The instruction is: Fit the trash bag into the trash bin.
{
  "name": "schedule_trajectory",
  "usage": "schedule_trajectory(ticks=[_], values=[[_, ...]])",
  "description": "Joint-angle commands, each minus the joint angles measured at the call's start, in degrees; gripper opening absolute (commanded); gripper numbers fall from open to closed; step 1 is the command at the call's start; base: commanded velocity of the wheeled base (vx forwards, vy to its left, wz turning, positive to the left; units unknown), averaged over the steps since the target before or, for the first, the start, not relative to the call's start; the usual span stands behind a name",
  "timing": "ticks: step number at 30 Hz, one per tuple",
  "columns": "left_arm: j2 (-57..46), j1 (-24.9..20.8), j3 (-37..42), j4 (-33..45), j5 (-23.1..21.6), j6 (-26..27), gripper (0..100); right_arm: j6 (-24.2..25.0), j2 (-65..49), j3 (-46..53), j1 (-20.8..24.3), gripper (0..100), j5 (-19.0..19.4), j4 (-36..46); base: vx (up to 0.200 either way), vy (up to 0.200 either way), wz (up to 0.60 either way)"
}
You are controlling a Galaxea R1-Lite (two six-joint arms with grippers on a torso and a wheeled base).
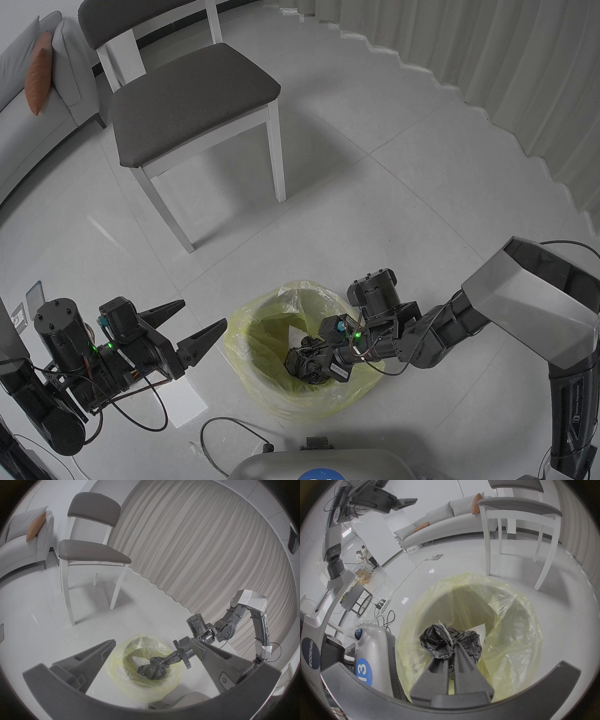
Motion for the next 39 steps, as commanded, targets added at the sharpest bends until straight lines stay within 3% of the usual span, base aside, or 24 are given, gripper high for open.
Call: schedule_trajectory(ticks=[1,4,5,22,30,34,39], values=[[0.3,-1.0,-0.1,-1.0,0.1,-0.1,100,0.0,4.4,-4.3,-0.1,0,0.0,1.4,0.0,0.0,0.0],[-0.4,-1.2,-0.1,-1.0,0.1,-0.1,100,0.0,5.6,-5.3,-0.1,0,-0.1,1.5,0.0,0.0,0.0],[-0.4,-1.2,-0.1,-1.0,0.1,-0.1,100,0.0,5.9,-5.4,-0.1,100,-0.1,1.5,0.0,0.0,0.0],[-0.9,-0.5,0.8,-1.0,0.1,-0.1,100,-0.1,4.3,-4.4,-0.5,100,-0.3,1.0,0.0,0.0,0.0],[-2.2,1.2,1.8,-1.0,0.3,0.2,100,0.0,-12.5,4.5,-4.1,100,-0.6,-1.3,0.0,0.0,0.0],[-2.2,1.3,1.4,-1.0,4.7,0.7,100,0.3,-21.4,9.8,-6.3,100,-4.8,-2.6,0.0,0.0,0.0],[-5.3,1.9,0.7,-1.0,7.4,0.8,100,2.2,-33.3,16.6,-8.8,100,-7.1,-4.7,0.0,0.0,0.0]])
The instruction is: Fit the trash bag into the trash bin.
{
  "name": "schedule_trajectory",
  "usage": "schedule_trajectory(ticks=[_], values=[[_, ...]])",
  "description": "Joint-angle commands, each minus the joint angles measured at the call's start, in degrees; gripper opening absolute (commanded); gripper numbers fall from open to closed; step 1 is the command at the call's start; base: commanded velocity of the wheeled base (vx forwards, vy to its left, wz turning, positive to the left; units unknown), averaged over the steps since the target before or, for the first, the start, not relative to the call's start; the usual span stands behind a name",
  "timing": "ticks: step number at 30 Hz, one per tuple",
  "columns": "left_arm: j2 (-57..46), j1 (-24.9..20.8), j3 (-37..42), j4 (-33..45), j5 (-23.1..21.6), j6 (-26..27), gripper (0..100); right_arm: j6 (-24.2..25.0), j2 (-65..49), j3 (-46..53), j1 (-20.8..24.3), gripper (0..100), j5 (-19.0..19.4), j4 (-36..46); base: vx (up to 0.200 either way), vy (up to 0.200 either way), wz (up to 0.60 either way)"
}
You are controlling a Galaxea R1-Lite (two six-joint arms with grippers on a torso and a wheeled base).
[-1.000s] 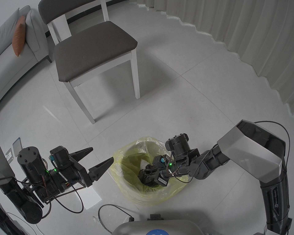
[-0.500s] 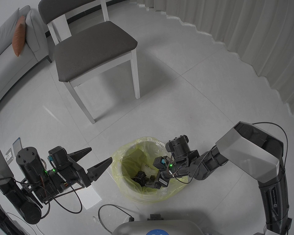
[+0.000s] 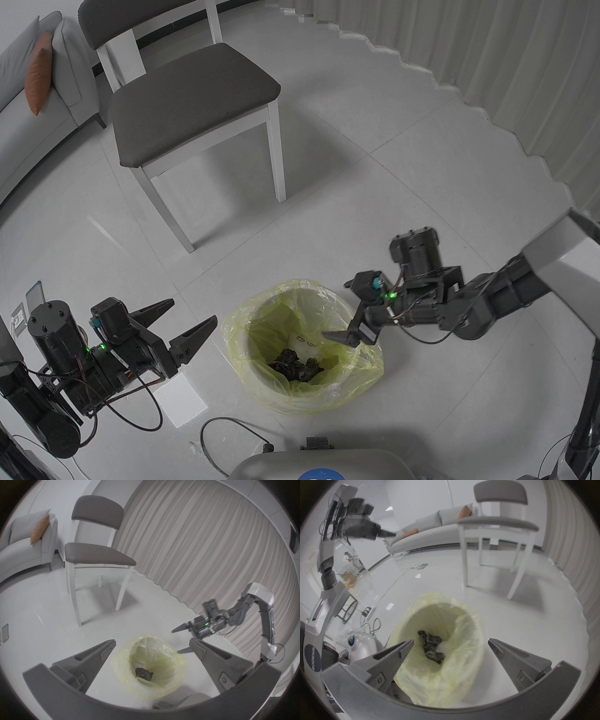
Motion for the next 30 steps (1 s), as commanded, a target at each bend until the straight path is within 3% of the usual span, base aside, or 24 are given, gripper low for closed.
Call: schedule_trajectory(ticks=[1,4,5,9,11,14,16,18,20,21,22,24,25,27,30], values=[[-5.1,0.8,-0.4,-1.0,3.1,0.3,100,2.4,-20.1,10.1,-3.9,100,-4.1,-2.1,0.0,0.0,0.0],[-9.6,0.9,-0.1,-1.0,3.1,1.0,100,4.9,-27.0,13.1,-4.6,100,-7.9,-2.2,0.0,0.0,0.0],[-12.6,1.5,0.6,-0.7,3.1,2.9,100,7.9,-31.3,14.7,-5.2,100,-10.9,-2.3,0.0,0.0,0.0],[-18.4,6.0,2.6,2.5,3.1,8.7,100,17.5,-41.8,20.1,-8.4,100,-16.8,-5.0,0.0,0.0,0.0],[-22.5,7.7,3.6,4.6,3.0,9.6,100,22.2,-47.9,23.9,-11.1,100,-18.0,-8.2,0.0,0.0,0.0],[-26.6,8.1,4.6,6.8,3.1,9.7,100,25.1,-53.8,28.0,-13.7,100,-18.4,-10.6,0.0,0.0,0.0],[-36.7,8.3,5.8,14.7,3.3,9.7,100,27.2,-66.3,35.5,-19.5,100,-17.7,-10.9,0.0,0.0,0.0],[-40.7,8.3,5.8,18.8,3.5,9.7,100,27.5,-70.4,38.1,-21.6,100,-17.4,-10.5,0.0,0.0,0.0],[-50.3,8.3,4.6,29.3,3.5,9.7,100,28.4,-78.5,42.4,-25.6,100,-16.6,-9.3,0.0,0.0,0.0],[-50.9,8.3,4.5,30.0,3.5,9.7,100,28.5,-78.9,42.7,-25.9,100,-16.5,-9.2,0.0,0.0,0.0],[-58.1,8.3,2.9,38.9,3.5,9.7,100,29.7,-84.8,45.1,-28.1,100,-15.5,-7.0,0.0,0.0,0.0],[-66.2,8.3,0.5,49.6,3.5,10.0,100,31.1,-91.0,47.0,-29.5,100,-13.6,-3.1,0.0,0.0,0.0],[-67.3,8.3,0.1,51.2,3.5,10.0,100,31.3,-92.1,47.2,-29.6,100,-13.3,-2.3,0.0,0.0,0.0],[-78.2,10.0,-2.9,65.4,3.4,10.0,100,31.7,-101.3,47.7,-29.6,100,-11.1,7.1,0.0,0.0,0.0],[-91.1,13.1,-5.4,79.7,2.5,9.9,100,31.7,-112.1,47.0,-29.6,100,-9.9,20.2,0.0,0.0,0.0]])
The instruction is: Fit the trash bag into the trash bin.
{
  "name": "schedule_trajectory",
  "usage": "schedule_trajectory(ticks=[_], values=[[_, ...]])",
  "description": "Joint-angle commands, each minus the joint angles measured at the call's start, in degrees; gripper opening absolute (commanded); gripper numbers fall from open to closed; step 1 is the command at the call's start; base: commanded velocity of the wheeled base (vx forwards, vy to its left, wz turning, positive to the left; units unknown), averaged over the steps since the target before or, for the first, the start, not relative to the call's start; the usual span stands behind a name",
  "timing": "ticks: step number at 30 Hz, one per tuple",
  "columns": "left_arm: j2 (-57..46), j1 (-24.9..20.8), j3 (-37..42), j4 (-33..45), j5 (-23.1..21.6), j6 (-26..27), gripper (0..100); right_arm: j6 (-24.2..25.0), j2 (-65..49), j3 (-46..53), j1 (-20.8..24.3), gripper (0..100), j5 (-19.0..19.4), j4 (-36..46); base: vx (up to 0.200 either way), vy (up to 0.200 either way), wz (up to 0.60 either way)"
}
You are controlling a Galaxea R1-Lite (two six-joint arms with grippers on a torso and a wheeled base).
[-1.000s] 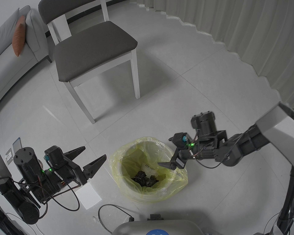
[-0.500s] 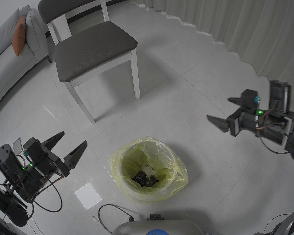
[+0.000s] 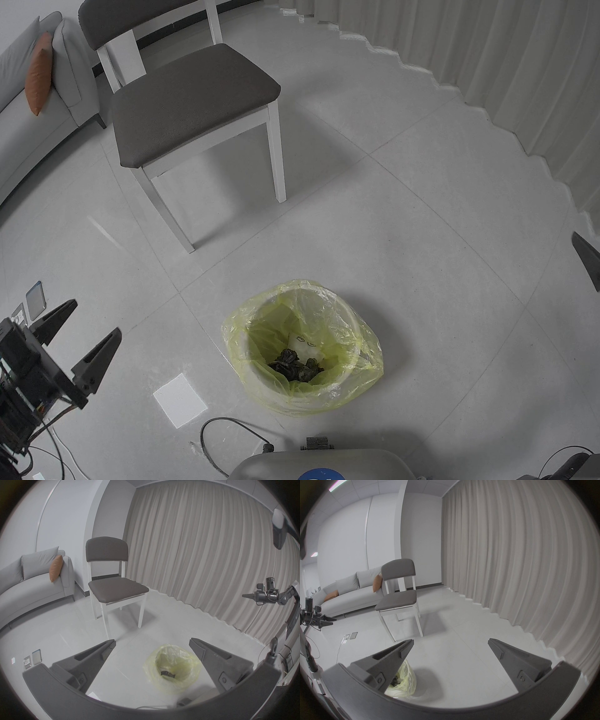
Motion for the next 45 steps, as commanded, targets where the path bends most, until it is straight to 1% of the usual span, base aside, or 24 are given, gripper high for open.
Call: schedule_trajectory(ticks=[1,2,3,5,7,10,13,15,18,20,21,24,26,28,31,33,34,35,36,37,42,43,44,45], values=[[-44.5,5.2,-8.3,41.0,-0.7,0.8,100,4.3,-39.6,8.1,-6.9,100,4.6,25.0,0.0,0.0,0.0],[-45.5,5.4,-9.2,45.9,0.7,0.9,100,3.8,-43.7,7.7,-6.8,100,5.3,30.2,0.0,0.0,0.0],[-44.8,5.4,-9.8,47.0,2.8,1.0,100,4.0,-45.0,8.1,-7.3,100,4.9,32.8,0.0,0.0,0.0],[-44.8,5.4,-9.6,44.9,6.1,0.2,100,4.8,-45.0,8.5,-7.3,100,2.6,34.1,0.0,0.0,0.0],[-44.8,5.4,-7.9,42.2,6.4,1.0,100,6.4,-45.0,10.0,-7.3,100,0.7,33.5,0.0,0.0,0.0],[-44.8,5.4,-3.6,40.8,6.6,2.4,100,7.4,-45.0,13.5,-7.3,100,0.8,31.8,0.0,0.0,0.0],[-44.8,5.5,3.7,36.9,7.3,4.6,100,6.6,-45.0,21.9,-7.3,100,1.2,26.8,0.0,0.0,0.0],[-44.8,5.5,3.7,37.8,8.1,3.5,100,5.6,-45.0,25.3,-7.3,100,1.6,21.5,0.0,0.0,0.0],[-44.8,5.5,3.7,40.2,11.9,3.8,100,7.2,-44.9,25.3,-7.3,100,1.4,21.7,0.0,0.0,0.0],[-44.8,5.5,3.7,42.2,14.1,4.0,100,6.9,-44.9,25.3,-7.3,100,0.9,21.7,0.0,0.0,0.0],[-44.8,5.5,3.7,44.9,15.8,3.0,100,6.8,-44.9,25.3,-7.3,100,-0.4,21.7,0.0,0.0,0.0],[-44.9,5.4,3.7,44.7,14.6,-0.5,100,7.6,-44.9,25.3,-7.3,100,-3.4,21.7,0.0,0.0,0.0],[-44.8,5.4,3.7,47.0,13.9,-1.6,100,8.9,-44.9,25.3,-7.3,100,-4.0,21.8,0.0,0.0,0.0],[-44.9,5.4,3.7,47.1,13.7,-1.2,100,9.6,-44.9,25.3,-7.3,100,-4.1,21.9,0.0,0.0,0.0],[-45.0,5.8,3.7,46.9,13.6,0.1,100,9.2,-44.9,25.3,-7.3,100,-3.0,22.2,0.0,0.0,0.0],[-46.5,8.4,3.7,47.1,12.9,0.4,100,9.4,-44.9,25.1,-7.3,100,1.8,22.6,0.0,0.0,0.0],[-47.2,8.8,3.7,47.1,12.5,0.5,100,9.4,-44.9,25.1,-7.3,100,2.9,22.8,0.0,0.0,0.0],[-49.9,9.9,3.7,47.2,10.2,0.5,100,8.9,-44.9,24.9,-7.3,100,5.6,23.5,0.0,0.0,0.0],[-49.9,9.9,3.7,47.1,9.9,0.5,100,8.8,-44.9,24.9,-7.3,100,6.6,23.4,0.0,0.0,0.0],[-49.9,9.9,3.7,47.2,10.0,0.5,100,7.8,-44.9,24.9,-7.3,100,7.7,23.3,0.0,0.0,0.0],[-49.9,9.9,3.7,47.2,11.0,0.4,100,3.5,-44.9,25.2,-7.3,100,9.3,22.7,0.0,0.0,0.0],[-49.9,9.9,3.7,47.2,11.0,0.5,100,1.5,-44.9,25.3,-7.3,100,9.8,22.4,0.0,0.0,0.0],[-49.9,9.9,3.7,47.2,11.1,0.4,100,-0.1,-44.9,25.3,-7.3,100,10.6,21.9,0.0,0.0,0.0],[-49.9,9.9,3.7,47.2,11.2,0.4,100,-1.9,-44.9,25.3,-7.3,100,12.8,21.9,0.0,0.0,0.0]])
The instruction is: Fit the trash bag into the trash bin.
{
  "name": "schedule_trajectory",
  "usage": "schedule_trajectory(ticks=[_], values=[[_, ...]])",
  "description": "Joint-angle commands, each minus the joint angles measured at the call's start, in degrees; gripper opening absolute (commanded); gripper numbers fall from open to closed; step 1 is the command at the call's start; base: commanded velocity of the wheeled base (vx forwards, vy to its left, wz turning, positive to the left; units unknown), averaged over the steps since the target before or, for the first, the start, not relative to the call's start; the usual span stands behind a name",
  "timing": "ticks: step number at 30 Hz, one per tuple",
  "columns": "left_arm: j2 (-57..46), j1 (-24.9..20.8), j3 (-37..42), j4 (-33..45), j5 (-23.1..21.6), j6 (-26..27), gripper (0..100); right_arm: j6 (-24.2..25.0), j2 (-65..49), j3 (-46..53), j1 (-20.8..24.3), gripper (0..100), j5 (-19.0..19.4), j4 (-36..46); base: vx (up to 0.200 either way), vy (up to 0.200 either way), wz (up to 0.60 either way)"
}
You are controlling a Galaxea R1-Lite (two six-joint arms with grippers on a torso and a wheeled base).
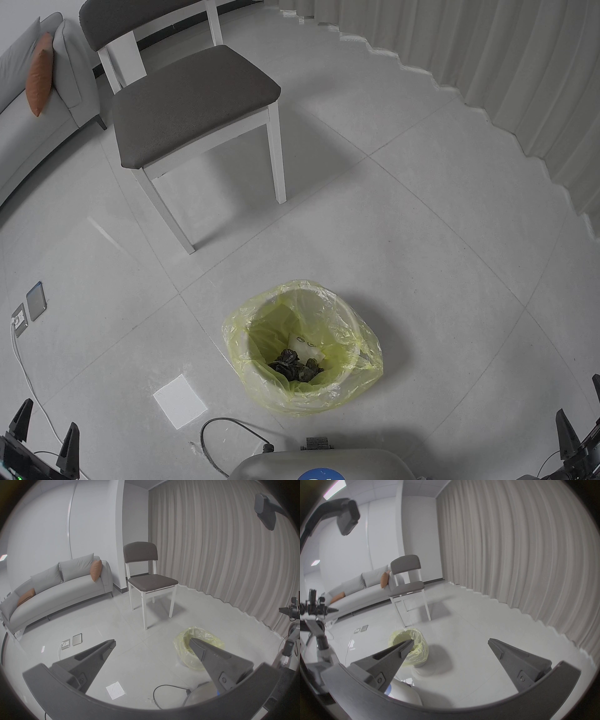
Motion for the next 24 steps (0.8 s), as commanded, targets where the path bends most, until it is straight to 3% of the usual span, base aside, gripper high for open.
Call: schedule_trajectory(ticks=[1,3,4,7,8,12,19,24], values=[[-1.3,0.2,1.0,0.0,0.1,-0.1,100,-2.9,-0.5,1.0,0.0,100,3.8,-0.6,0.0,0.0,0.0],[-1.3,0.2,1.0,0.0,0.3,-0.1,100,-2.3,-0.5,1.0,0.0,100,3.1,-0.4,0.0,0.0,0.0],[-1.3,0.2,1.0,0.0,0.4,0.0,100,-2.4,-0.5,1.0,0.0,100,0.9,-0.4,0.0,0.0,0.0],[-1.3,0.2,1.0,0.0,0.1,-0.1,100,-1.8,-0.6,1.0,0.0,100,-13.1,-0.8,0.0,0.0,0.0],[-1.3,0.2,1.0,-0.1,0.0,0.0,100,-0.3,-0.6,1.0,0.0,100,-15.9,-0.8,0.0,0.0,0.0],[-1.3,0.2,1.0,-0.1,0.2,0.0,100,7.1,-0.6,0.9,0.0,100,-11.8,-0.2,0.0,0.0,0.0],[-1.3,0.2,1.0,-0.1,0.2,0.0,100,3.8,-0.5,0.0,0.0,100,0.3,3.0,0.0,0.0,0.0],[-1.3,0.2,1.0,-0.1,0.2,-0.1,100,3.9,-0.6,0.1,0.0,100,0.2,2.5,0.0,0.0,0.0]])
